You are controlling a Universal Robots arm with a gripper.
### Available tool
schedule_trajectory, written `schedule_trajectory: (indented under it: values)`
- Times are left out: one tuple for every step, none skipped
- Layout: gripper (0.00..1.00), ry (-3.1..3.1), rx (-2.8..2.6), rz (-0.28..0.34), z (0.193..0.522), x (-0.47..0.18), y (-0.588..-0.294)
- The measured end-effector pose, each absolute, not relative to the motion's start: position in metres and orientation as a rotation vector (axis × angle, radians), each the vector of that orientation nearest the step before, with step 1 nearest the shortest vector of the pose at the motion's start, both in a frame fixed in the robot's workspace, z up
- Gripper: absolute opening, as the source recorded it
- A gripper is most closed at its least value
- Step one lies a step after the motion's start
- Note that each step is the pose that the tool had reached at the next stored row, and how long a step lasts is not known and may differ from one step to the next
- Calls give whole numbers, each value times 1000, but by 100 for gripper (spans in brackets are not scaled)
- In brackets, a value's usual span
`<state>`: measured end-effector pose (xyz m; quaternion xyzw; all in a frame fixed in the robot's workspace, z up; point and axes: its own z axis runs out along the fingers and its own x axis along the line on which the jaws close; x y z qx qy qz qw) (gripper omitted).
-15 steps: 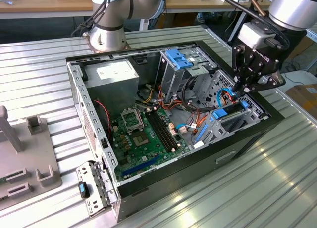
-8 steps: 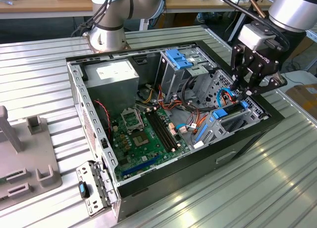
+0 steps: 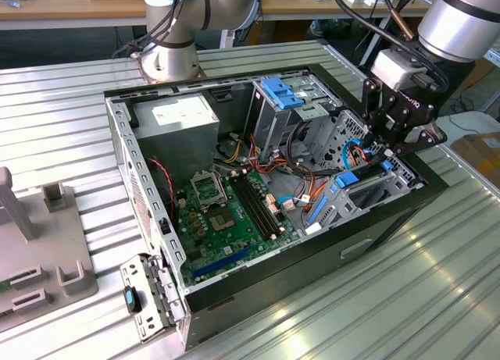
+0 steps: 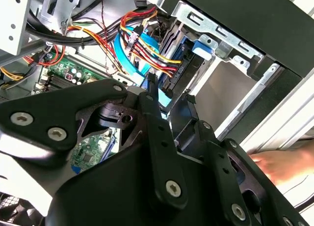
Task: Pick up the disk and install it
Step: 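Insert the second disk wire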
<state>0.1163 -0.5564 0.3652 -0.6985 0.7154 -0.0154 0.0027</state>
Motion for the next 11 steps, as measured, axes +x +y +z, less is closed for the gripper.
schedule_trajectory:
  values:
    - [36,2244,-2191,-48,365,116,-556]
    - [23,2244,-2191,-48,365,116,-556]
    - [17,2244,-2191,-48,365,116,-556]
    - [16,2244,-2191,-48,365,116,-556]
    - [16,2244,-2191,-48,365,116,-556]
    - [16,2244,-2191,-48,365,116,-556]
    - [16,2244,-2191,-48,365,116,-556]
    - [16,2244,-2191,-48,365,116,-556]
    - [16,2244,-2191,-48,365,116,-556]
    - [16,2244,-2191,-48,365,116,-556]
    - [16,2244,-2191,-48,365,116,-556]
